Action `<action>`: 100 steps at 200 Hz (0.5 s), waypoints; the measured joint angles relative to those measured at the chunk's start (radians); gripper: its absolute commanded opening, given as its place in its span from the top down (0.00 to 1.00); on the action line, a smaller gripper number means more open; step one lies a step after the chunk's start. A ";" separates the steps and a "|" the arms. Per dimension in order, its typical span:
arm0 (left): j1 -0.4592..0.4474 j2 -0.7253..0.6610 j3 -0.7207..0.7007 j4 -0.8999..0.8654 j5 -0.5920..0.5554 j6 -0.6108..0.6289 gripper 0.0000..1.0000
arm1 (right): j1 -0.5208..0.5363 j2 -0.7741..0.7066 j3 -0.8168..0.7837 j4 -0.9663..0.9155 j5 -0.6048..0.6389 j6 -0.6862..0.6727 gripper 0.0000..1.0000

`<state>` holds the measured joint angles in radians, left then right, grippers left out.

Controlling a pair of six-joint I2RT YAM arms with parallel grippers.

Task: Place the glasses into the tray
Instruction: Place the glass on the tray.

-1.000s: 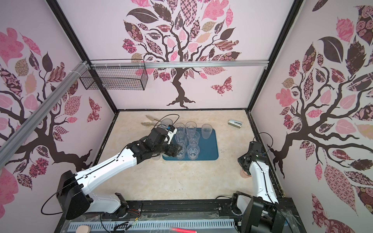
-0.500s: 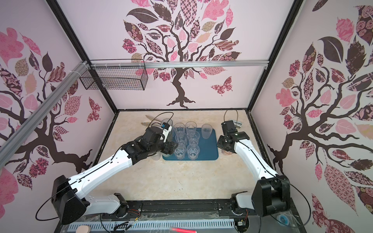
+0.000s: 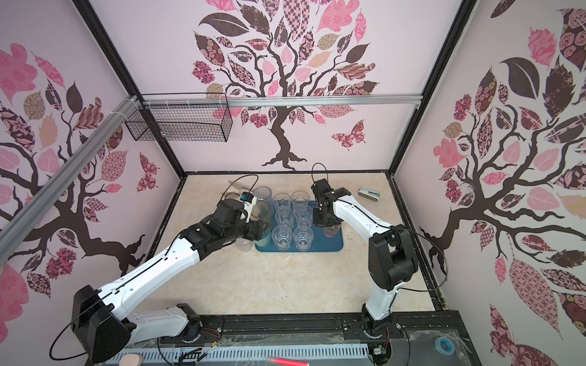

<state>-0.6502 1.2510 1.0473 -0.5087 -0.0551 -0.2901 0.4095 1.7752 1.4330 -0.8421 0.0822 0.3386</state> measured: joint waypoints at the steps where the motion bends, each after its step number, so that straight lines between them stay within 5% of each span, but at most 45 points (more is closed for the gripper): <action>1: 0.000 0.000 0.000 0.000 0.000 0.000 0.21 | 0.000 0.002 0.002 0.000 0.001 -0.001 0.97; 100: 0.000 0.001 0.000 0.000 0.008 -0.002 0.21 | 0.002 0.167 0.148 -0.006 -0.009 -0.045 0.92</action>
<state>-0.6502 1.2518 1.0470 -0.5083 -0.0471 -0.2920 0.4110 1.9423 1.5810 -0.8486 0.0734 0.2939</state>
